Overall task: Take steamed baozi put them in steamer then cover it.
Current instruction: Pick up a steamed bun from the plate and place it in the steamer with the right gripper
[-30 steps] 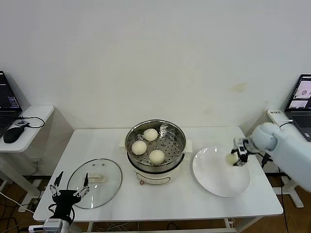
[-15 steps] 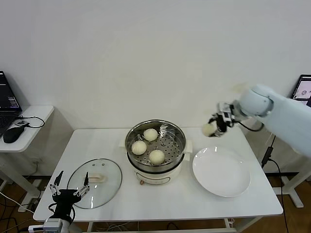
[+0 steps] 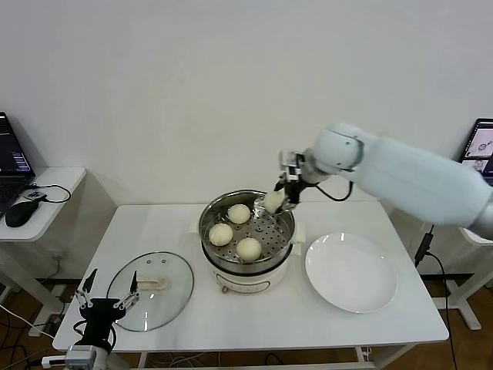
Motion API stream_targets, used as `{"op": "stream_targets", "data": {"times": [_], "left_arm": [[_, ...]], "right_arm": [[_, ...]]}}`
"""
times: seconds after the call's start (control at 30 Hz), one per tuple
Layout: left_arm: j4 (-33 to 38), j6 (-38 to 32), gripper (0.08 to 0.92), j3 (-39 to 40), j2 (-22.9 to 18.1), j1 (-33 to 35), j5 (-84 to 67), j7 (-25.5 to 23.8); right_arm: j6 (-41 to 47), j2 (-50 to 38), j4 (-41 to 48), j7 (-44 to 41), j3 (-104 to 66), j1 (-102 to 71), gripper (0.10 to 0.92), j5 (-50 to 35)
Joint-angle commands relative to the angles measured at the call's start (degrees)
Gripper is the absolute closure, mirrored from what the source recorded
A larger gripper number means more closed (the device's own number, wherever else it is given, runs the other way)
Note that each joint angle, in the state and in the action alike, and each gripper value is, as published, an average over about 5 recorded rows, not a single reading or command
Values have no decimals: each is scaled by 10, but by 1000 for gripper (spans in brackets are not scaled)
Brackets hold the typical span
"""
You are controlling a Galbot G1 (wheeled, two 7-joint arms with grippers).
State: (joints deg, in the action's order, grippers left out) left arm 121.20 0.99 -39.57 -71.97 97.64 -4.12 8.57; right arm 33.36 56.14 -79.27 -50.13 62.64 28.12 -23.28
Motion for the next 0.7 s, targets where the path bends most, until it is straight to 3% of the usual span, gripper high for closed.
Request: {"op": "stream_targets", "data": {"times": [0.03,0.7], "left_arm": [[-4,0,177,0,0,-2,-1,0],[-5,0,177,0,-1,-3,-3,0]], "right_arm": [[26,95,73,11,20,-32,414,9],[17,93,106,3,4,-85,411,70]]}}
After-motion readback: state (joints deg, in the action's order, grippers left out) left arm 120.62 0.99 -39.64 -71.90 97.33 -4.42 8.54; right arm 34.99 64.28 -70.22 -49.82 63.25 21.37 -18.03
